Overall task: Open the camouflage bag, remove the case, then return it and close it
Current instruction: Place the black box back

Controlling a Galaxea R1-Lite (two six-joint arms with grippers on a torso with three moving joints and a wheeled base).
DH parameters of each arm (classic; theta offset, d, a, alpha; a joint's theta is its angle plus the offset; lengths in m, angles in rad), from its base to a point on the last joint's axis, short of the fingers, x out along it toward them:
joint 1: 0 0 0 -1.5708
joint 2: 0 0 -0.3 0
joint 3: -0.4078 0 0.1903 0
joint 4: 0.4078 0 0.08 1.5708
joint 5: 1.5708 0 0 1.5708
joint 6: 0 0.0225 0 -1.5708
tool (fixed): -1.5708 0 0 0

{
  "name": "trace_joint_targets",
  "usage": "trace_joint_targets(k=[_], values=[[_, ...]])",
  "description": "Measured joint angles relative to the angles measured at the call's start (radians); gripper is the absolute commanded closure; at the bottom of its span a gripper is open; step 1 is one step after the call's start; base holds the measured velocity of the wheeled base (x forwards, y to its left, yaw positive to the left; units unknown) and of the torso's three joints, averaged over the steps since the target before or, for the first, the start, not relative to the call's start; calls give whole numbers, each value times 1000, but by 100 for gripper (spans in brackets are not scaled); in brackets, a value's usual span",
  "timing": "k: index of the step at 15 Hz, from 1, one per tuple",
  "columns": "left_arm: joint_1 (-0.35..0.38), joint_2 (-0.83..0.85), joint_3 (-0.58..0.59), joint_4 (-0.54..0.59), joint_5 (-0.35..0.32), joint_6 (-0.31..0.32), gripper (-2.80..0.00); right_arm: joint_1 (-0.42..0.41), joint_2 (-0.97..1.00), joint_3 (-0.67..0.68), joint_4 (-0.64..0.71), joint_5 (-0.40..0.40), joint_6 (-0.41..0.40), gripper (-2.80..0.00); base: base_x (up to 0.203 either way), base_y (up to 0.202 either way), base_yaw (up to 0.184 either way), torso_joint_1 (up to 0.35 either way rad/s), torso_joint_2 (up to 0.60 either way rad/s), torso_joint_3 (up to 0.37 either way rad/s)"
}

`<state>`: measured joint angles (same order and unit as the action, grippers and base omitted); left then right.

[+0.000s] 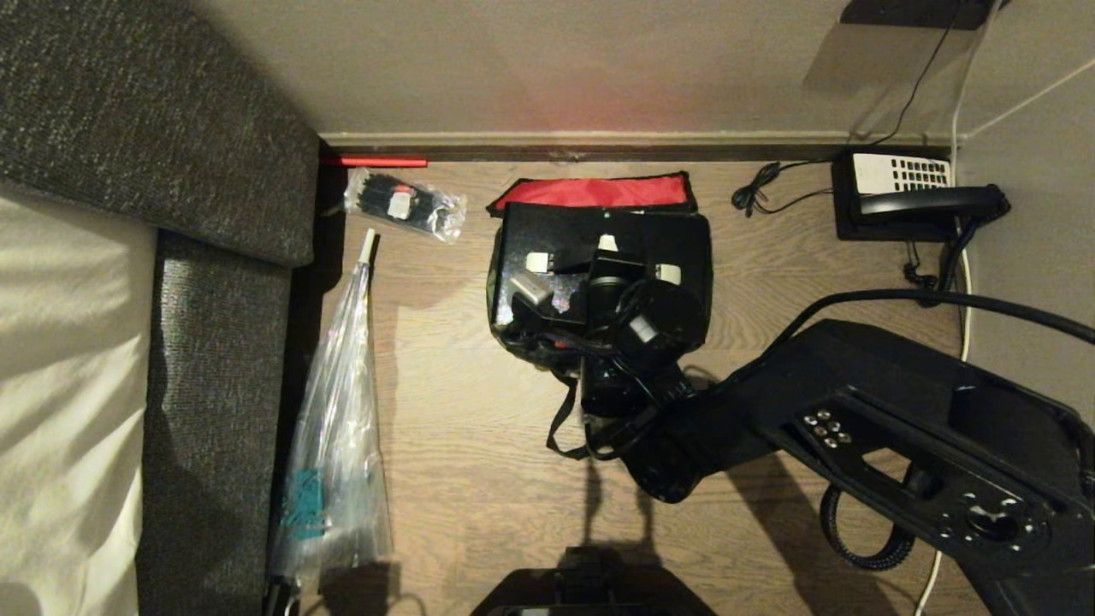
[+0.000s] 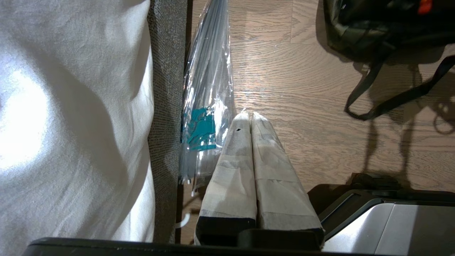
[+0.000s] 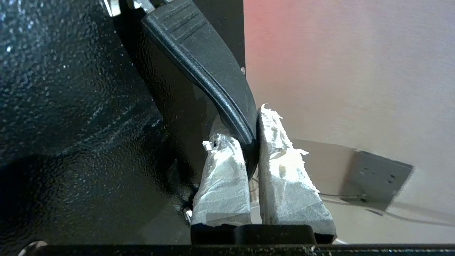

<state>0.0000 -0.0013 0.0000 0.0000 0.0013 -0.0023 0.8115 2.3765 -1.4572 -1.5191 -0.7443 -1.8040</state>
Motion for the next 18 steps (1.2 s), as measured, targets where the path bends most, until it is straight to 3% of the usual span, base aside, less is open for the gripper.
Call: trace_joint_targets(k=[18], values=[[0,0,0,0,0,0,0,1,-121,8,53,-42,2,0,0,0,0,0,0,0]])
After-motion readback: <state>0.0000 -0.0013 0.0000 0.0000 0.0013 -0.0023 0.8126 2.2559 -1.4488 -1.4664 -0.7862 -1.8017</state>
